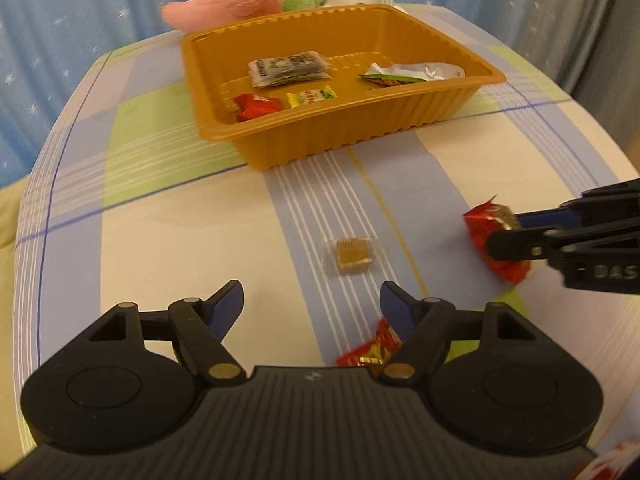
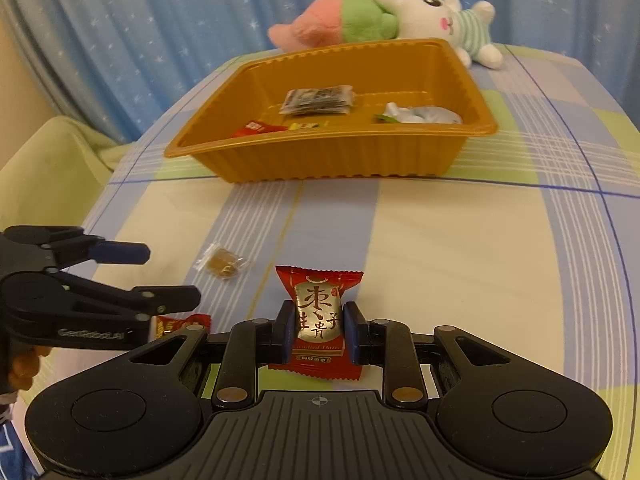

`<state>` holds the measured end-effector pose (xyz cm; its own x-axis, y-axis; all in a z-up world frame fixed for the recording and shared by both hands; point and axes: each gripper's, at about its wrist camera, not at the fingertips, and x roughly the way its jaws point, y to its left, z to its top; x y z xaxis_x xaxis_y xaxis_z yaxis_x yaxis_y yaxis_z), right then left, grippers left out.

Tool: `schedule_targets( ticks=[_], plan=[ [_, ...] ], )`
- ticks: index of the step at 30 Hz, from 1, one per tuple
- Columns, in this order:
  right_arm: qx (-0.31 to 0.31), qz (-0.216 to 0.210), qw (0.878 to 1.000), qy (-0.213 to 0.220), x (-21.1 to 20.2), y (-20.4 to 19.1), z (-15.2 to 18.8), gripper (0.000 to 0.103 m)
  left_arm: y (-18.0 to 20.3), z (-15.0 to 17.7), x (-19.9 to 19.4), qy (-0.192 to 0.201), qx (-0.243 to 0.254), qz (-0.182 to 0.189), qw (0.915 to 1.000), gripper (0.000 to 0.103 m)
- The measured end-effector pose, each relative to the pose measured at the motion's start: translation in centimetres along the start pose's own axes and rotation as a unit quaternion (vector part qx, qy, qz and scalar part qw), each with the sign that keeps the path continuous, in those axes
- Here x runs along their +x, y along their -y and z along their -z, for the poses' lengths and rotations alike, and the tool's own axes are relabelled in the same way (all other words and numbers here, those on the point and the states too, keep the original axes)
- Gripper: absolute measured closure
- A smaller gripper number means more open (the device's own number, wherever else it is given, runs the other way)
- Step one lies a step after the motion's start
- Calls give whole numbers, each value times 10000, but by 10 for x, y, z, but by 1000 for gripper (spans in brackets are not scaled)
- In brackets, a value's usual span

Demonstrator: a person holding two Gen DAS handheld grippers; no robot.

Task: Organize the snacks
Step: 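Grasp the large red printed packet with the right tool while the left tool grasps the clear-wrapped brown candy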

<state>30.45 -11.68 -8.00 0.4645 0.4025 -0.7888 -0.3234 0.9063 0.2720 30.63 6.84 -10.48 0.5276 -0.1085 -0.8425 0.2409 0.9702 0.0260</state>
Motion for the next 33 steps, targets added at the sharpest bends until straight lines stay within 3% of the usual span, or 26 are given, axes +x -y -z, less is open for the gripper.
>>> schedule_targets(
  ticks=[7, 12, 23, 33],
  plan=[
    [241, 35, 9997, 49, -5, 9, 1, 77, 4, -12, 20, -11, 350, -73, 9994, 37],
    [326, 86, 9994, 65, -6, 13, 0, 77, 2, -19, 26, 81, 340, 56, 9994, 47],
    [358, 149, 9992, 28, -4, 16, -1, 77, 5, -25, 29, 161, 316, 373, 9987, 83],
    [297, 136, 9995, 37, -5, 14, -1, 77, 6, -24, 26, 98, 119, 391, 9991, 83]
  ],
)
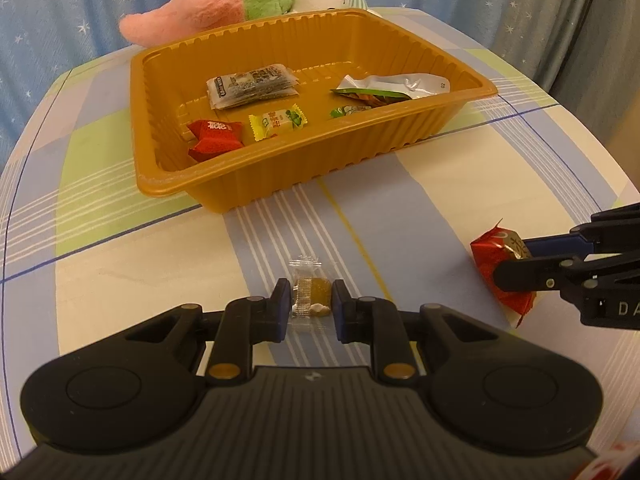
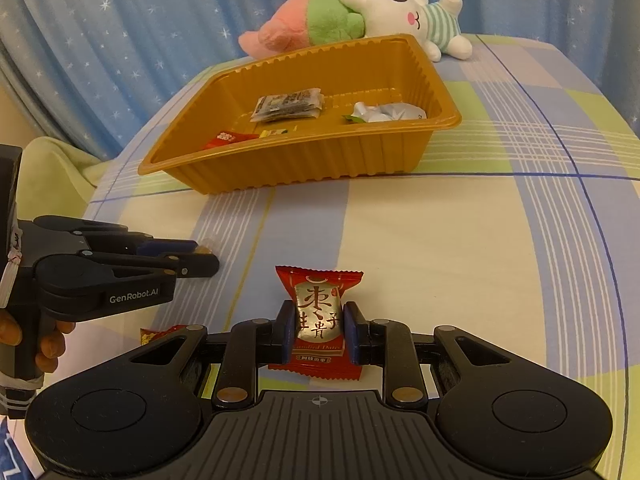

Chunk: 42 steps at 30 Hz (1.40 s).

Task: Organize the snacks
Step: 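Carry the red packet and clear-wrapped candy over the orange tray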

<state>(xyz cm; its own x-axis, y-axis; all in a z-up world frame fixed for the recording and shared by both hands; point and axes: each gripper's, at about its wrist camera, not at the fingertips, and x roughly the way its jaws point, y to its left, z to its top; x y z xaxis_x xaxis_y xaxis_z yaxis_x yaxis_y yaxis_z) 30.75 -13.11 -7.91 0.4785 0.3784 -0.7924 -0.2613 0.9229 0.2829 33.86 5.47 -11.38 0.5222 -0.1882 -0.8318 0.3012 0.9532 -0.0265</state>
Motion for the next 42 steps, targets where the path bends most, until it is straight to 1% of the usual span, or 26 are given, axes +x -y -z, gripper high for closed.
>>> schedule_targets(
  ticks=[10, 17, 23, 28, 33, 42],
  plan=[
    [-129, -94, 9998, 90, -6, -8, -5, 77, -3, -1, -19, 147, -131, -38, 9998, 85],
    [-177, -227, 9993, 225, -15, -12, -14, 77, -6, -4, -44, 383, -256, -17, 9989, 85],
    [-182, -330, 9984, 419, -26, -13, -27, 77, -5, -12, -70, 685, -319, 2, 9971, 85],
    [-176, -368, 9976, 563, -31, -11, -42, 77, -6, -31, -82, 954, -332, 11, 9949, 85],
    [-224, -381, 9962, 757, -35, -9, -62, 77, -6, -55, -85, 1166, -264, -27, 9928, 85],
    [-99, -399, 9935, 1062, -26, -1, -113, 77, -8, -104, -63, 1253, -270, -38, 9917, 85]
  ],
)
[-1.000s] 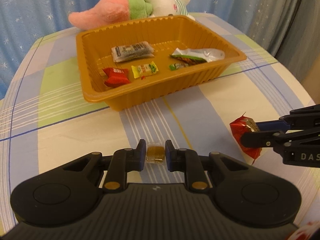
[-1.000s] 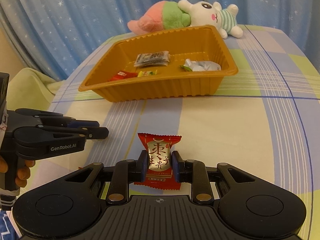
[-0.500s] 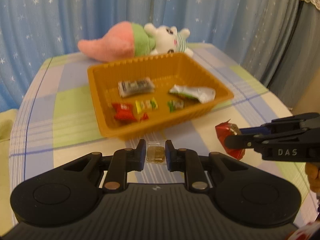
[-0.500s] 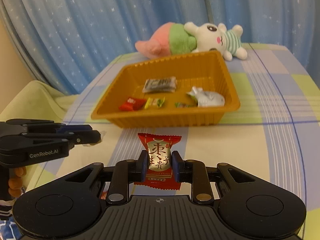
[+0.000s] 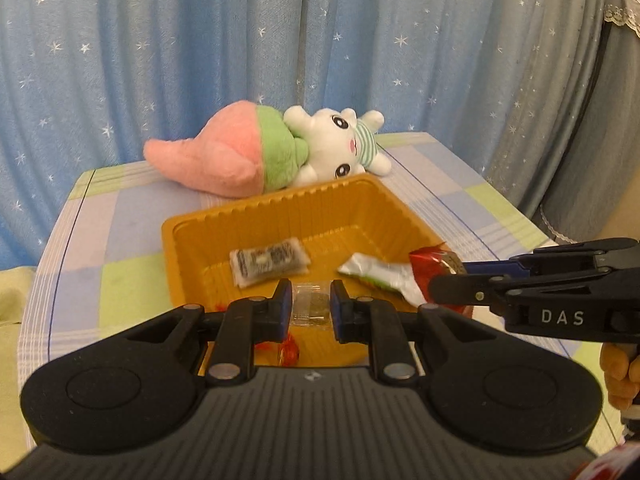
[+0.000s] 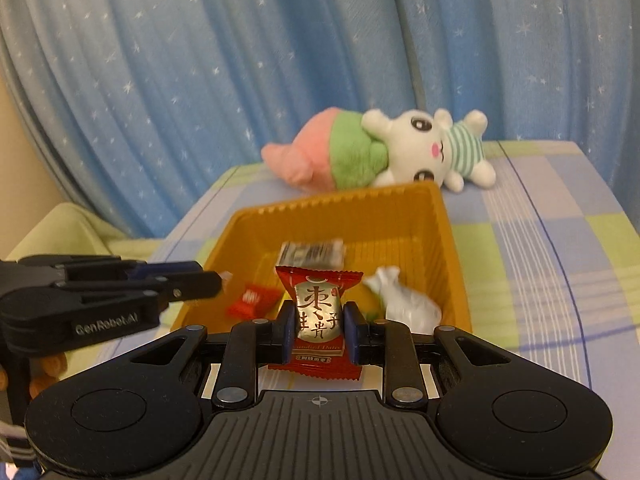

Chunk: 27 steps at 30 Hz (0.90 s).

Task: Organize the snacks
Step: 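Carry the red packet and clear-wrapped candy over the orange tray, then open both tools to drop the red packet and clear candy into the tray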

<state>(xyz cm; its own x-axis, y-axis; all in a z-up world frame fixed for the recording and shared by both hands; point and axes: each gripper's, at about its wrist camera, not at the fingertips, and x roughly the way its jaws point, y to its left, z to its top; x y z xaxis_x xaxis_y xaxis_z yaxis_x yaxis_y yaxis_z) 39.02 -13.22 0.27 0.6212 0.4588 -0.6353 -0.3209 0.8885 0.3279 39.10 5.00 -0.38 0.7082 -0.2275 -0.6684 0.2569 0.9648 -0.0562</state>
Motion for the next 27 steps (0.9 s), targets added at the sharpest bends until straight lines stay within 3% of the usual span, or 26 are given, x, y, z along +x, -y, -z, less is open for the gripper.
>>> schedule_targets(
  ticks=[9, 27],
  plan=[
    [263, 152, 9995, 59, 27, 24, -27, 77, 7, -22, 43, -166, 142, -36, 9998, 85],
    [594, 320, 9977, -13, 51, 56, -32, 77, 14, -34, 102, -480, 202, -34, 9986, 85]
  ],
)
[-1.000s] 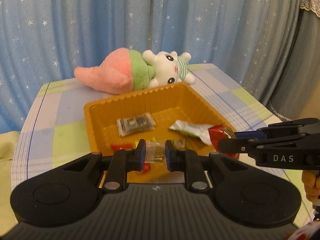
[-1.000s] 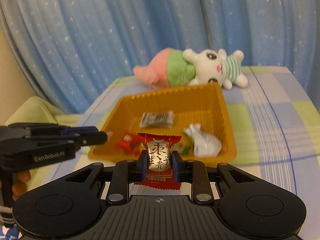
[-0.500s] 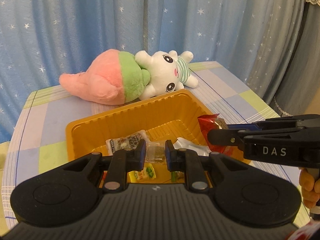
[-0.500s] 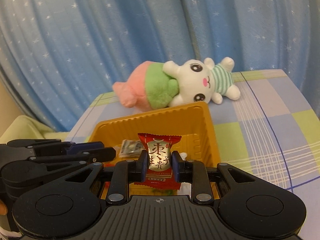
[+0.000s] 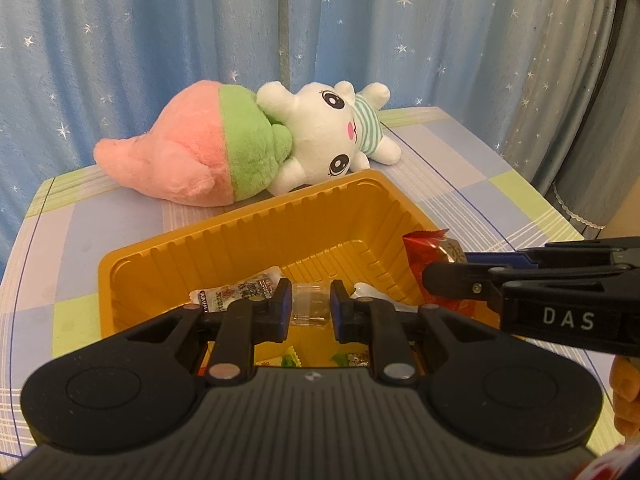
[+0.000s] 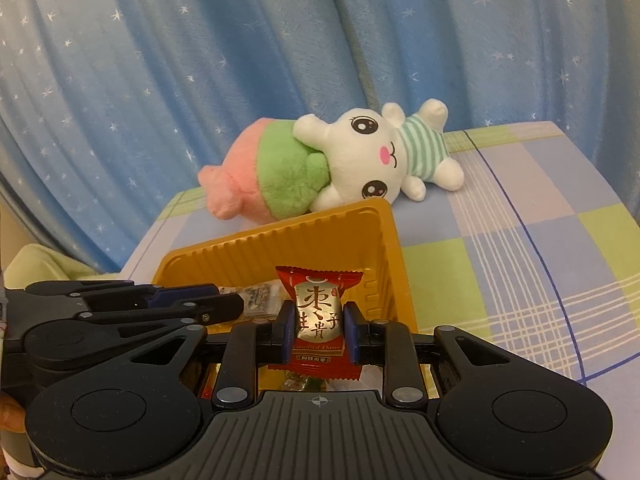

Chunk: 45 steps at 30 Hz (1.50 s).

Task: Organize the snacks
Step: 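Open both tools to drop the red packet and clear candy into the tray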

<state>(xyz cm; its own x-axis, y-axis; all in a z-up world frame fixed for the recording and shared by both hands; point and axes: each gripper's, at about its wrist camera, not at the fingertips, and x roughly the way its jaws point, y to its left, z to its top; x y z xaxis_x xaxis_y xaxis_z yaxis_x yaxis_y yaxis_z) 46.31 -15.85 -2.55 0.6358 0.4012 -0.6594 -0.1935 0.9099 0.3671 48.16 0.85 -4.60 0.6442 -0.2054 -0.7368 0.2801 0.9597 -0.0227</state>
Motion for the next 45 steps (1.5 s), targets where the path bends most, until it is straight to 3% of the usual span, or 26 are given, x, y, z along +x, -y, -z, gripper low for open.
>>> schedule_targets(
  ticks=[15, 23, 33, 41, 44, 45],
  plan=[
    [45, -17, 10000, 15, 0, 0, -2, 77, -10, 0, 6, -35, -226, -21, 9997, 84],
    [-6, -67, 10000, -58, 5, -6, -2, 77, -43, 12, -11, -180, -626, -276, 9975, 73],
    [24, -124, 9996, -253, 27, -16, -5, 77, -69, 27, -30, -248, -980, -514, 9935, 69],
    [-236, -37, 9997, -13, 33, -31, -12, 77, -77, 32, -44, -144, -1157, -606, 9913, 59],
    [-247, -6, 9997, -17, 32, -36, -16, 70, -77, 36, -51, -100, -1240, -608, 9904, 56],
    [-243, -17, 9997, 28, 31, -37, -16, 59, -77, 38, -53, -92, -1256, -608, 9902, 56]
  ],
)
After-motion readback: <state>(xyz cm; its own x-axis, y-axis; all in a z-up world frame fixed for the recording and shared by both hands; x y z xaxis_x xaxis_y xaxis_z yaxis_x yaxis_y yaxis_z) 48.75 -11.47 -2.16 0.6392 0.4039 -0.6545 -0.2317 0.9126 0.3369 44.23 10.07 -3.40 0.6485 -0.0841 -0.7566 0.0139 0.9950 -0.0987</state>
